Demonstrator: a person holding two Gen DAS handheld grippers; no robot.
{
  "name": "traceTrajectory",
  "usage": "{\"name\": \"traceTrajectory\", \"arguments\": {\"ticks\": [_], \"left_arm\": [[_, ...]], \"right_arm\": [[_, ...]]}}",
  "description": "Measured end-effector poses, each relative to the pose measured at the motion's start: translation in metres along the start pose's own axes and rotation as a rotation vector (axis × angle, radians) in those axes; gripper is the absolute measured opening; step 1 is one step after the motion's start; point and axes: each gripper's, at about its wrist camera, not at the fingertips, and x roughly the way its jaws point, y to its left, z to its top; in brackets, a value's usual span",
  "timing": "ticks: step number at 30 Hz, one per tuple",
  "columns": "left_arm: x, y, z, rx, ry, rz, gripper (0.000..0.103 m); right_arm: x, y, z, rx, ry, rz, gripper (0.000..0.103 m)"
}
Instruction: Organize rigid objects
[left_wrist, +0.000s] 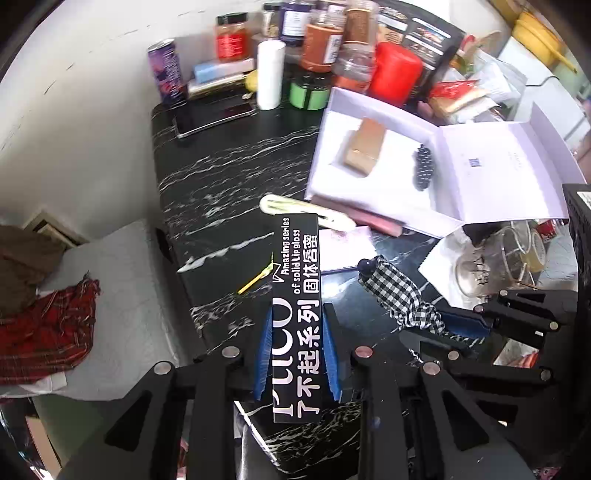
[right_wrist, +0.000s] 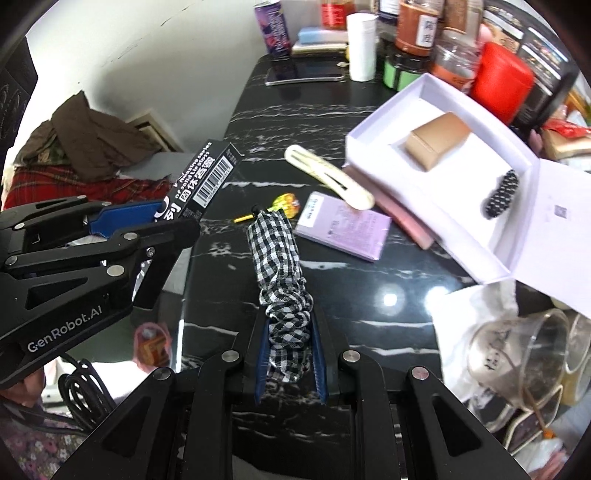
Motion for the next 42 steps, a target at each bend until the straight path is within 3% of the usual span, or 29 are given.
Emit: {"name": "traceTrajectory", "arguments": {"ticks": [12,42], "left_arm": [[-0.014,-0.025,0.034,0.053,-0.064,-0.02,0.025],[-0.031,-0.076,0.133,0.155,-0.2,-0.034,0.025]], "right_arm": [[-0.031,-0.026,0.009,0.021,-0.05,-0.049,0.02],[-0.088,-0.105,0.075,0.084,-0.19,-0.15,0.02]]}}
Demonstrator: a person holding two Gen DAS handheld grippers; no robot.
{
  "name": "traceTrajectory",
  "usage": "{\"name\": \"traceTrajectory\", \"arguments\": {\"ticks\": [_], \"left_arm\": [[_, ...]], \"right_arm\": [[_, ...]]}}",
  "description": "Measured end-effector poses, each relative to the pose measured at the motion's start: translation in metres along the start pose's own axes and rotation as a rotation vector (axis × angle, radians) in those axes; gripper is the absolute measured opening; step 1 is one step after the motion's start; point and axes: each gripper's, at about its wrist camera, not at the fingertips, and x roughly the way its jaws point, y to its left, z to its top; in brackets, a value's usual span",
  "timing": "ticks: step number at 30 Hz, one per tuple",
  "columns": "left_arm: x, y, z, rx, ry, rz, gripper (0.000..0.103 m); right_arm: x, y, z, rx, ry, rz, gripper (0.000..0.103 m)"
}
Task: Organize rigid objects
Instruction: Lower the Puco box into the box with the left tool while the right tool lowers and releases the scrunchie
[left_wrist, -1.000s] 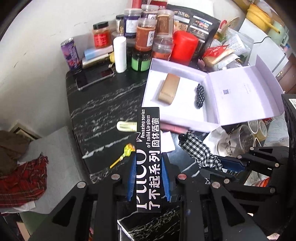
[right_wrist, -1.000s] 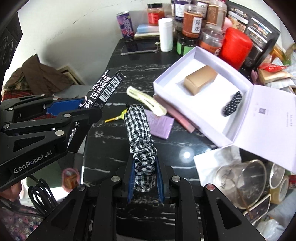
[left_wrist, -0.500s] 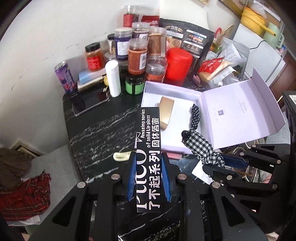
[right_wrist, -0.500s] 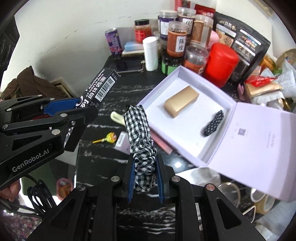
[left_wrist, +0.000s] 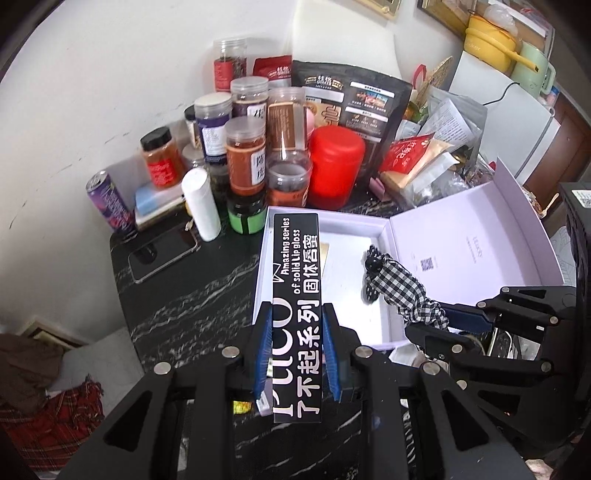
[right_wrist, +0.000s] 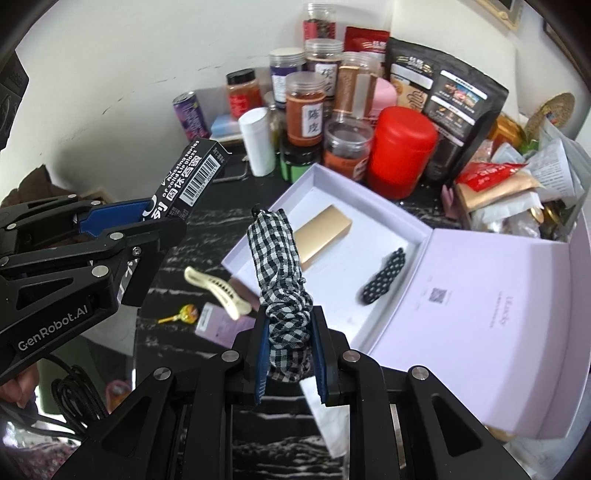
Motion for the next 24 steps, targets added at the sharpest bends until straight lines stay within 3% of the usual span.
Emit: {"name": "traceTrajectory", "arguments": {"ticks": [14,24], "left_arm": [[0.033,-0.012,0.045,0.033,-0.006,-0.015,0.025],[0.085,-0.012,0.06,0.023,0.048,-0.045,0.025]], "right_arm": [[0.007,-0.042,0.032,0.048,-0.026,-0.045,0.02],[0.041,-0.075,0.046,0.102,-0.003,-0.067,0.02]]}}
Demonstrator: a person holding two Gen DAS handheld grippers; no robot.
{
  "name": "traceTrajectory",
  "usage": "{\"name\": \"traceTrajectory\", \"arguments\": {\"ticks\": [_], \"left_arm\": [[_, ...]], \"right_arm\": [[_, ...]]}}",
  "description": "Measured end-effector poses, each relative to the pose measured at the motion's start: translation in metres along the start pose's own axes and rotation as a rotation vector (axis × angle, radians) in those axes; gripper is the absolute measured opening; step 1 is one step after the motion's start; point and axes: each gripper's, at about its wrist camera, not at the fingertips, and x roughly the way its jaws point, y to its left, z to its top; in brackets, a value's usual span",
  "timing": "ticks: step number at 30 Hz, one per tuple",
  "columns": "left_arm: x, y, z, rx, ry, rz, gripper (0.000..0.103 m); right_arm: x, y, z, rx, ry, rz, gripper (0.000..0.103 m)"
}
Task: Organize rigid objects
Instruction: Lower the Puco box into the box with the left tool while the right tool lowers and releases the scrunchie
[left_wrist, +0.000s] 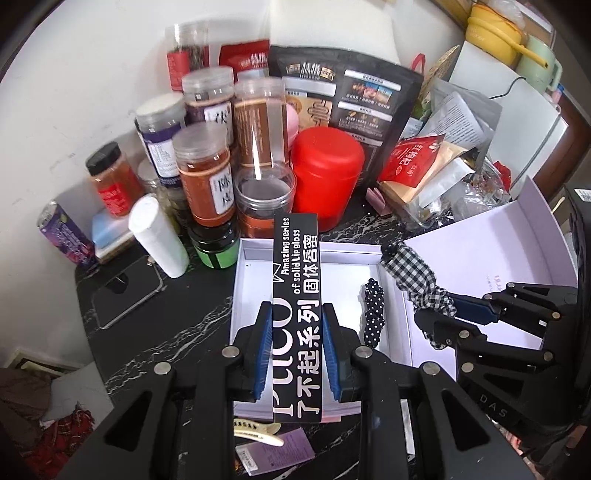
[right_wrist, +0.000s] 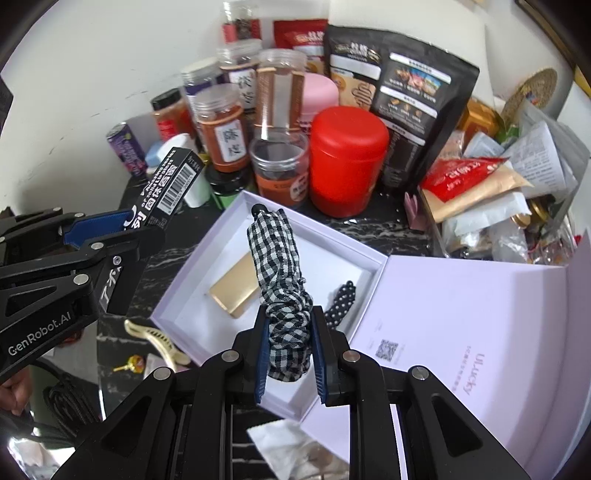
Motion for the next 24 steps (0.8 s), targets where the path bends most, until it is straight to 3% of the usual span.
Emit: {"name": "traceTrajectory", "arguments": {"ticks": [24], "left_arm": [[0.123,0.003,-0.007,-0.014,0.177,-0.034,0.025]], "right_arm": [[0.089,-0.038,-0.001,0.114,0.119,-0.054,0.021]]}}
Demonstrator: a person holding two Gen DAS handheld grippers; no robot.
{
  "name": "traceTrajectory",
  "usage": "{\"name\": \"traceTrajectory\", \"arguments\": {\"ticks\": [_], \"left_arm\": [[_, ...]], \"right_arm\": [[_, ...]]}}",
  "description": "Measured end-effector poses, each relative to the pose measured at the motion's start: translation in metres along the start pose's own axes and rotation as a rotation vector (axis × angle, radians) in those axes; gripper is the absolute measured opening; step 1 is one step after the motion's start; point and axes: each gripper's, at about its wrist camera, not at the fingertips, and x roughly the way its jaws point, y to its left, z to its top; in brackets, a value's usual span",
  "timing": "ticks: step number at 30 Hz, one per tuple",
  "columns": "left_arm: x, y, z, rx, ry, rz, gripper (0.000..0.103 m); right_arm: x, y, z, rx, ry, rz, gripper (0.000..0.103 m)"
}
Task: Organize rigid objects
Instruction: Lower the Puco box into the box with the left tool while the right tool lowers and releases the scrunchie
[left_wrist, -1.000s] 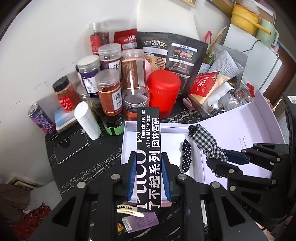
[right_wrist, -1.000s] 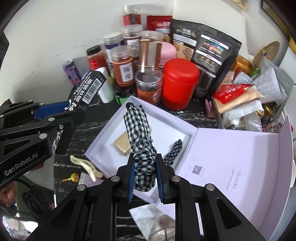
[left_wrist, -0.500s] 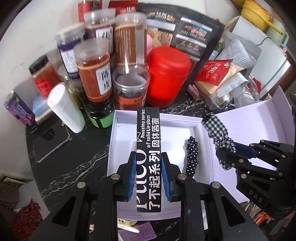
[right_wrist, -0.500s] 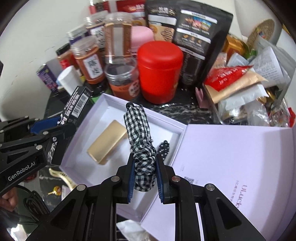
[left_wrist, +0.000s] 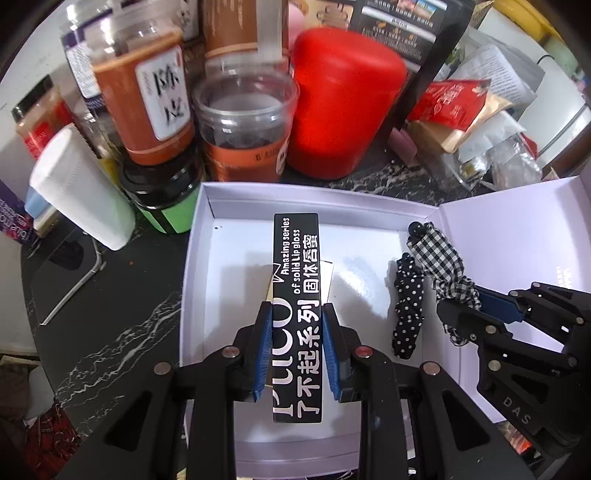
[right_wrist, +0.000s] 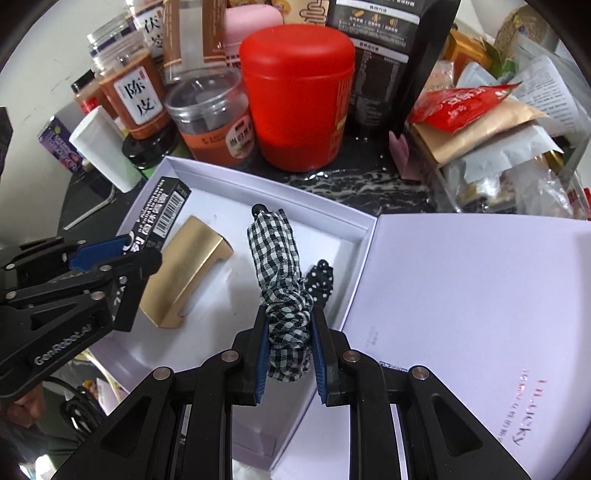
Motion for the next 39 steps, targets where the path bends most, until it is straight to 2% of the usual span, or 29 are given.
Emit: {"name": "traceTrajectory", "arguments": {"ticks": [9,15,20,27,39], "left_arm": [[0.015,-0.009,0.001,0.033,0.005,0.022,0.025],[0.019,-0.009,0.002,0.025,0.038,0.023,0.025],[0.014,-0.011,0.005,0.03,0.044,0.044,0.025],[-0.006,-0.014,0.008,0.03,0.018,0.072,0.026],[-0.065,-0.018,0.008,0.042,-0.076,0.094,0.026]], "right_arm": [[0.019,-0.001,-0.001,0.001,0.041,-0.022,0.023],[0.021,-0.004,-0.002,0.019,0.056,-0.033,0.023],[0.014,-0.006,-0.003,0.033,0.052,-0.037,0.035],[-0.002,-0.005,-0.003,0.038,0.035,-0.049,0.037],[-0.045,-0.002,-0.002,0.038,-0.027,-0.064,0.037]]}}
